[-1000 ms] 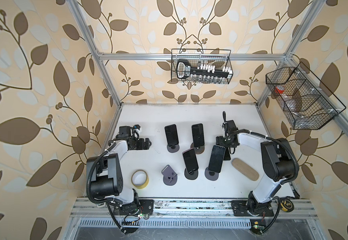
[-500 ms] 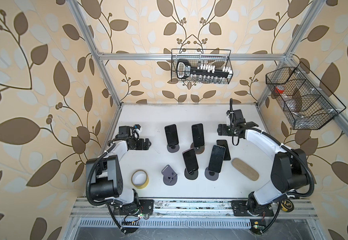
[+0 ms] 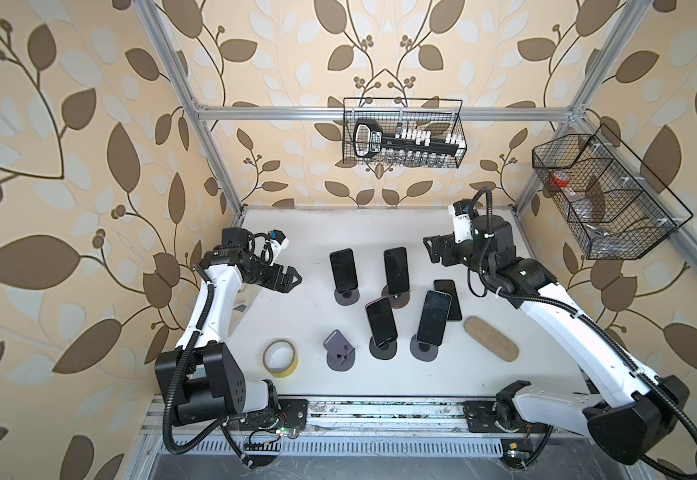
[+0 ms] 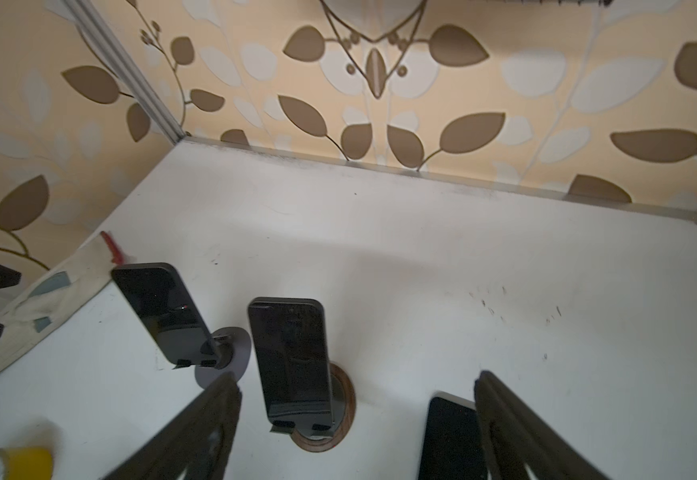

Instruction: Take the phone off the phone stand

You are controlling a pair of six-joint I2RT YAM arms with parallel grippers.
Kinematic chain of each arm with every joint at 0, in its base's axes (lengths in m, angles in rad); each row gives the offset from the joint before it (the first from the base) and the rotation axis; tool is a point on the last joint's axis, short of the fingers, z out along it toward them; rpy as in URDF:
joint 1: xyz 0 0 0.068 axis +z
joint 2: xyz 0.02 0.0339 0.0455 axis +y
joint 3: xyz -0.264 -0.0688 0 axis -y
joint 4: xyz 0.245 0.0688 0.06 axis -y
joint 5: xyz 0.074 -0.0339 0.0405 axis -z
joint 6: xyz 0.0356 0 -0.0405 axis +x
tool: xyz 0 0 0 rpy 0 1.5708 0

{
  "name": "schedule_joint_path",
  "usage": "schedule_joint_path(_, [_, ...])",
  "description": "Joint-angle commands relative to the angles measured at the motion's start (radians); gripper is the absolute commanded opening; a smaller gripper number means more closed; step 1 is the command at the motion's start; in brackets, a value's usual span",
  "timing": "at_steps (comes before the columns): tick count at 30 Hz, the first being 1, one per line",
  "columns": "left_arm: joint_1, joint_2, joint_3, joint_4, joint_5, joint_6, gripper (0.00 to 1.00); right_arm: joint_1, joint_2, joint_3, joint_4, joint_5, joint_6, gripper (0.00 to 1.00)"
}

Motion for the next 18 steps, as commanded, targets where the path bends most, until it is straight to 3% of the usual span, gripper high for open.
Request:
schedule_joint_path(1, [0.012, -0.035, 0.103, -0.408, 0.133, 0.148, 0.99, 0.006, -0.071, -0.051, 0.06, -0.025, -0.035, 0.89])
schedule_joint_path(6, [-0.003, -0.061, 0.149, -0.655, 0.214, 0.339, 0.99, 0.017, -0.167, -0.131, 0.156, -0.118, -0.067, 0.89])
schedule_joint_path(9, [-0.032, -0.084, 0.138, -0.709, 0.23, 0.414, 0.99, 0.033, -0.215, -0.167, 0.192, -0.117, -0.095, 0.89])
schedule_joint_path(13, [-0.132, -0.132, 0.092, -0.678, 0.251, 0.393, 0.99, 0.034, -0.264, -0.194, 0.211, -0.081, -0.099, 0.9])
schedule_joint_path(18, [-0.344, -0.178, -0.004, -0.518, 0.141, 0.234, 0.99, 0.034, -0.296, -0.2, 0.198, -0.055, -0.097, 0.91])
